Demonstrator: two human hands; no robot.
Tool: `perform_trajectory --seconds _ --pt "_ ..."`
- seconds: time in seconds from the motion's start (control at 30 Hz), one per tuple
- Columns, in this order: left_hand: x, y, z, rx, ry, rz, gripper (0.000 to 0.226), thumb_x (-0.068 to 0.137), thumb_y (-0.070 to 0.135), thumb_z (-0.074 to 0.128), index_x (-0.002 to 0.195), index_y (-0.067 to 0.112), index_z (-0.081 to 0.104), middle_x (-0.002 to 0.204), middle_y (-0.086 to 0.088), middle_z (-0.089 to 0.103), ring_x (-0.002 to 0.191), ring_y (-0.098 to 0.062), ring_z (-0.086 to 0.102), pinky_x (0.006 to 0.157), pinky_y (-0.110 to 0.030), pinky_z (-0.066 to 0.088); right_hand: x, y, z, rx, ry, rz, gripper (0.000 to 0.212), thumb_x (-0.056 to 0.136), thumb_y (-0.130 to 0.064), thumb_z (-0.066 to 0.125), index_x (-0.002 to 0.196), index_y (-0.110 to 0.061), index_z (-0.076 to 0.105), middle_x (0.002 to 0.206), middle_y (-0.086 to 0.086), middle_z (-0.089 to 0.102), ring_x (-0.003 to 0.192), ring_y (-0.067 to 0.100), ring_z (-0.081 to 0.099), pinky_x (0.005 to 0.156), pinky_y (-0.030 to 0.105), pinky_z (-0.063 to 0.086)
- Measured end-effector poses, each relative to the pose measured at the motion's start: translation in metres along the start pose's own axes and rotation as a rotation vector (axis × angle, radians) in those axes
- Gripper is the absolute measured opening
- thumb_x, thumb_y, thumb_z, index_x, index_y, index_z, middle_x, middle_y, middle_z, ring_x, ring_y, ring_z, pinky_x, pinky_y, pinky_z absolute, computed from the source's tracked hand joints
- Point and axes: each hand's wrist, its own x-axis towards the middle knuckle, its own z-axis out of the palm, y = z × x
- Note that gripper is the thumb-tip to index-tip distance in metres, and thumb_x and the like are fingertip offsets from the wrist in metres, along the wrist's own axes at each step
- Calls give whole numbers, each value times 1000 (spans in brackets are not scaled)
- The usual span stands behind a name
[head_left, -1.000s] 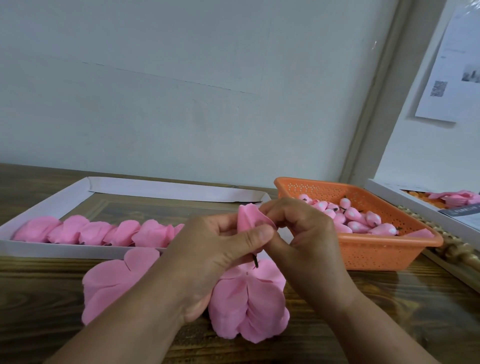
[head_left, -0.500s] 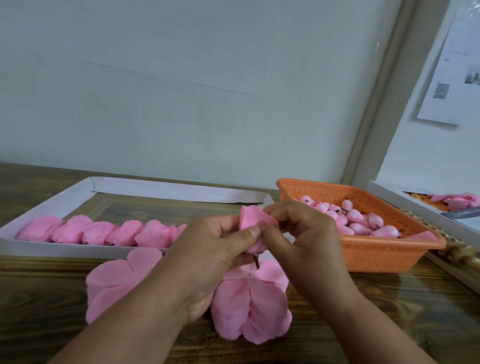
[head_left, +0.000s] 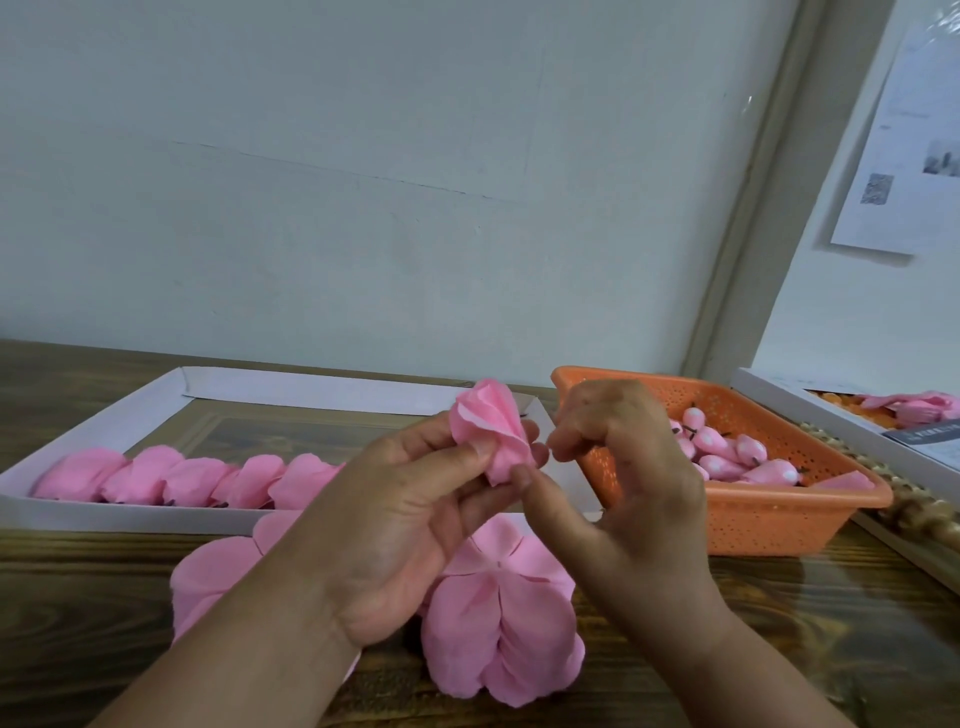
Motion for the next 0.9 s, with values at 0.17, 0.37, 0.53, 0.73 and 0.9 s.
perform_trajectory --seconds 0.17,0.37,0.53,0.73,0.9 --pt "-1 1 1 33 -8 -22 22 65 7 62 81 2 77 95 -17 73 90 -21 71 67 -22 57 1 -1 -1 -11 -42 -25 15 76 -15 63 83 -2 68 85 7 53 87 5 49 79 12 40" --pt "1 -3 -2 103 23 -42 24 68 6 60 86 3 76 91 -16 72 89 -21 71 68 -23 57 4 6 -7 -95 -187 -49 33 80 -23 63 109 -8 67 96 7 55 92 13 52 78 29 46" --pt "1 -5 -3 161 -9 -42 19 69 10 60 76 10 78 75 -8 70 83 -17 68 75 -24 57 5 6 -9 -43 -223 -4 31 82 -24 59 104 -5 66 99 5 60 92 10 54 79 28 45" --pt "2 -7 -6 163 -1 -78 19 73 8 60 80 9 77 76 -7 68 73 -12 66 75 -25 58 6 8 -11 -87 -327 -68 31 84 -23 57 111 -10 65 96 2 63 87 8 54 80 35 44" --pt "0 -7 -5 243 -62 -125 22 80 7 55 93 5 74 85 -5 72 83 -12 68 85 -28 56 5 10 -11 71 -273 74 19 82 -20 61 89 -5 70 82 3 66 75 16 59 72 32 48"
